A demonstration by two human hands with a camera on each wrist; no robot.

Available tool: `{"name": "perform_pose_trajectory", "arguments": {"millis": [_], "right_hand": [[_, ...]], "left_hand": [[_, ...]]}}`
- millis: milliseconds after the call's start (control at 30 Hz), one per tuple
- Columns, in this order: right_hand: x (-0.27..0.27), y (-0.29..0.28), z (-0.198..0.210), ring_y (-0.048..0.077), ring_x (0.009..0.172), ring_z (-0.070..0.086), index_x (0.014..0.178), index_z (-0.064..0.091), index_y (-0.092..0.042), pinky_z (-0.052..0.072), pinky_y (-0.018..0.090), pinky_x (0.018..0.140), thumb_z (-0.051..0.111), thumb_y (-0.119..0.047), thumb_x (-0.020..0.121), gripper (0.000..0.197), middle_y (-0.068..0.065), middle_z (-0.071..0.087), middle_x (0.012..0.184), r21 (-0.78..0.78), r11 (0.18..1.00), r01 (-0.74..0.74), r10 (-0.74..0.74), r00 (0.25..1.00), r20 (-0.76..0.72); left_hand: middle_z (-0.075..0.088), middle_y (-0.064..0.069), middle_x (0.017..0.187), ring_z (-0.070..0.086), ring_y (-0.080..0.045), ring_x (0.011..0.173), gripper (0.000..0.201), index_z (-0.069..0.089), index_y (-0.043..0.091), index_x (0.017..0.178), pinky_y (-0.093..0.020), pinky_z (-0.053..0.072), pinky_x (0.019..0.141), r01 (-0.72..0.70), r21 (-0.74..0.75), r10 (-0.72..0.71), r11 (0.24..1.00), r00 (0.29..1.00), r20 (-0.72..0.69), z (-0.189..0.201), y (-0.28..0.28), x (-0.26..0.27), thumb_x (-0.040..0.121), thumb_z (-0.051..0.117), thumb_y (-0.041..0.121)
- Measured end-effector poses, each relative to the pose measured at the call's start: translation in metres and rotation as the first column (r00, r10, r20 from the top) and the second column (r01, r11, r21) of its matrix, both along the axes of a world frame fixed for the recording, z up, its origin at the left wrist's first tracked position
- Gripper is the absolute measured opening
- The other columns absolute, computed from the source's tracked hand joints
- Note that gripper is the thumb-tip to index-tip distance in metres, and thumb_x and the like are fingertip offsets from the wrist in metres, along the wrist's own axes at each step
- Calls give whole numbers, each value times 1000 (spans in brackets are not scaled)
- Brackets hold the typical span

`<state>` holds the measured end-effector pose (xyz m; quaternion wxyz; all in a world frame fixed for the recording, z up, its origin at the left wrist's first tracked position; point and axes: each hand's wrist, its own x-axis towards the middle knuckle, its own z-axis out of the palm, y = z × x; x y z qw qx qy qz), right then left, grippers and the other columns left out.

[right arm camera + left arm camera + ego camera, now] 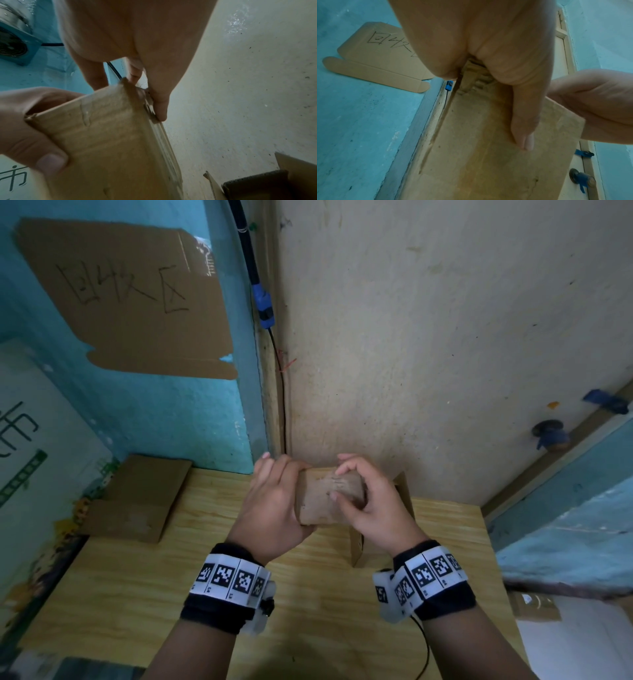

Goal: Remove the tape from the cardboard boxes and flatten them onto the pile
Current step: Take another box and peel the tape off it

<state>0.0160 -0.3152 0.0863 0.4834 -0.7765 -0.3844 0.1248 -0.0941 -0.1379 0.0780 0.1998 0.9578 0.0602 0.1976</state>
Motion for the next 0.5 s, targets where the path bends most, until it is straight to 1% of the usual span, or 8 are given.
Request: {"name": "perform_pose_trajectory", "arguments": {"millis": [67,100,200,300,367,400,433,500], "right_hand": [[0,0,-2,5,132,50,115,57,-35,54,44,104,74,-25,88,33,-14,49,143,31,999,14,-13,1000,-22],[0,0,-3,6,131,52,123,55,-33,54,43,104,74,-24,88,41,-12,50,142,41,999,20,-19,1000,-19],[-3,1,-6,9,131,51,151,36,-34,53,40,106,76,-23,87,76,-7,48,142,11,1000,16,-15,998,-62],[-5,2,-9,9,140,45,161,19,-39,51,39,111,77,-29,87,94,-6,42,153,-31,1000,4,-8,990,-138],[-5,3,-10,11,153,29,164,12,-34,38,37,121,71,-34,93,92,-5,27,166,-105,994,-2,-5,997,-71],[-6,4,-10,9,156,18,164,12,-30,29,33,125,66,-33,97,86,-5,18,170,-137,991,0,-3,1000,-22],[-7,5,-9,5,156,13,164,16,-25,25,28,125,61,-30,101,78,-4,14,172,-149,989,11,-6,999,32],[-7,6,-10,3,154,16,160,29,-17,25,24,125,55,-23,104,62,2,19,170,-123,991,46,-30,991,134]], "left_hand": [[51,5,112,45,-18,110,81,54,16,124,-39,20,119,-8,-2,8,1000,1000,3,-1,-1,1,55,79,52],[51,5,112,45,-18,110,82,54,16,123,-39,21,119,-15,-12,15,1000,1000,7,-1,-1,2,55,79,53],[51,5,111,46,-17,109,87,53,16,124,-42,24,117,-56,-44,56,997,998,7,-1,-1,3,54,81,58],[51,6,110,47,-17,109,91,53,16,124,-42,24,118,-85,-56,85,995,996,-4,0,0,5,52,81,64],[51,5,110,47,-18,108,91,53,15,123,-42,24,118,-91,-54,92,994,996,3,0,2,5,51,81,63],[51,5,110,47,-18,108,91,53,15,123,-43,25,117,-94,-59,95,994,995,6,0,3,5,51,81,62],[51,4,110,46,-18,107,91,53,15,123,-44,26,117,-96,-65,96,993,995,6,0,5,4,50,80,63],[52,4,110,47,-19,108,93,54,14,124,-44,23,118,-95,-62,95,994,995,-4,1,6,3,50,72,68]]}}
